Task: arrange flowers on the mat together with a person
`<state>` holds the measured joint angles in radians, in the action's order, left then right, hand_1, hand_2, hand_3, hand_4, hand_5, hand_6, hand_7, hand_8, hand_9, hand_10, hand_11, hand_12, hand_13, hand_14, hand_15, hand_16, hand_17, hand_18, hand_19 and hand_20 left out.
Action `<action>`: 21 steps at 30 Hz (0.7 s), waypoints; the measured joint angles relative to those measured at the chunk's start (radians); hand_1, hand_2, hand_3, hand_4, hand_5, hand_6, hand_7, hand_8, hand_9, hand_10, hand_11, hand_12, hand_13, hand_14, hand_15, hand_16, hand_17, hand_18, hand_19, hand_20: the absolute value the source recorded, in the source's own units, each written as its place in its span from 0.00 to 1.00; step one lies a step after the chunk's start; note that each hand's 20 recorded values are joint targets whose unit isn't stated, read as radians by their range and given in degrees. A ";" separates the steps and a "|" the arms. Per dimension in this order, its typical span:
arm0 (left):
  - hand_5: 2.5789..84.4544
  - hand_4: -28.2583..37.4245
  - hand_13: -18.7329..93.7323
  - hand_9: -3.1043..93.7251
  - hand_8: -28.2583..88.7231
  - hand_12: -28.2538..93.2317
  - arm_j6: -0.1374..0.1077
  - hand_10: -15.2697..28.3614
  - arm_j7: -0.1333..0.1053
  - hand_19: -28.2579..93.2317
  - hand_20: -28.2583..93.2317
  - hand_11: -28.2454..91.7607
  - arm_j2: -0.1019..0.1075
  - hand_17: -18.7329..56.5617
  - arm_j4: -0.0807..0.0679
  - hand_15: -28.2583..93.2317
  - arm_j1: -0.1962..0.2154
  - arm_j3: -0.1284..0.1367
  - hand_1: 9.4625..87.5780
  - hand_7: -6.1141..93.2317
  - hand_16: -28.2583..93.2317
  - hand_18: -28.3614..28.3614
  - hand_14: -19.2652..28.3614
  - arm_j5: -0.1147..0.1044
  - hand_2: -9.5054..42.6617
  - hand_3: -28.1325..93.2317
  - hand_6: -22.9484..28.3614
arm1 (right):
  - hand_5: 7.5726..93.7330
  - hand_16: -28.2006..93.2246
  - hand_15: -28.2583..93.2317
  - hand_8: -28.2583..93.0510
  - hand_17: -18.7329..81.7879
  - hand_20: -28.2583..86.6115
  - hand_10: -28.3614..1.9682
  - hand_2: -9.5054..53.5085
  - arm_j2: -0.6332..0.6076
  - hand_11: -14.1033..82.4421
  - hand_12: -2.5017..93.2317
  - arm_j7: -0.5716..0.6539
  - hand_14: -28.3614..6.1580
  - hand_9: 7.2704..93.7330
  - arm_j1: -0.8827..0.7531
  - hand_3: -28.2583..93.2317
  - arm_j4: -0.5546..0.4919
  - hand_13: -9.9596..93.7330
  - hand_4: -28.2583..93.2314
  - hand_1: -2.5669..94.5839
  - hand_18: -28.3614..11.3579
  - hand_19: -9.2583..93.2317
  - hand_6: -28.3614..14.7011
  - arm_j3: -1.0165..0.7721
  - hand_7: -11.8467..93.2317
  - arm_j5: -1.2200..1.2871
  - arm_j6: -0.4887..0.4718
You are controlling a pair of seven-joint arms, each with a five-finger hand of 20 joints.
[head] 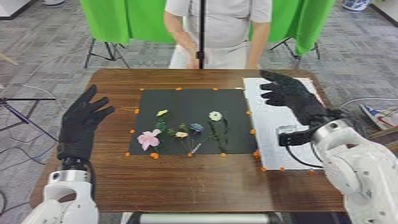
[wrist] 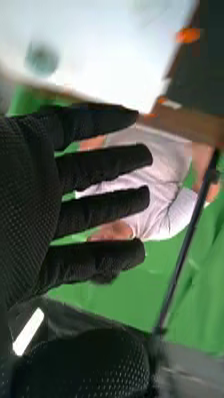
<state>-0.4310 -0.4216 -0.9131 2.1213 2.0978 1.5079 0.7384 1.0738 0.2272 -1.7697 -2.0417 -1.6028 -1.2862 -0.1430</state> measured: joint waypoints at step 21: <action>0.40 0.00 0.41 0.42 0.17 0.31 0.009 0.73 0.015 0.60 0.36 0.40 -0.016 0.13 -0.002 0.61 0.002 0.000 0.14 0.15 0.18 0.92 0.92 0.016 0.30 0.89 0.51 | 0.31 0.40 0.35 0.14 0.21 0.34 0.58 0.21 0.068 0.19 0.17 -0.129 0.33 0.37 -0.158 0.89 0.016 0.39 0.00 0.20 0.12 0.46 0.79 0.004 0.23 0.334 0.038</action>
<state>-0.4216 -0.4070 -0.9289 2.1194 2.1001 1.5081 0.7549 1.1422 0.0985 -1.9281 -2.0261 -1.5985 -0.9523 -0.1054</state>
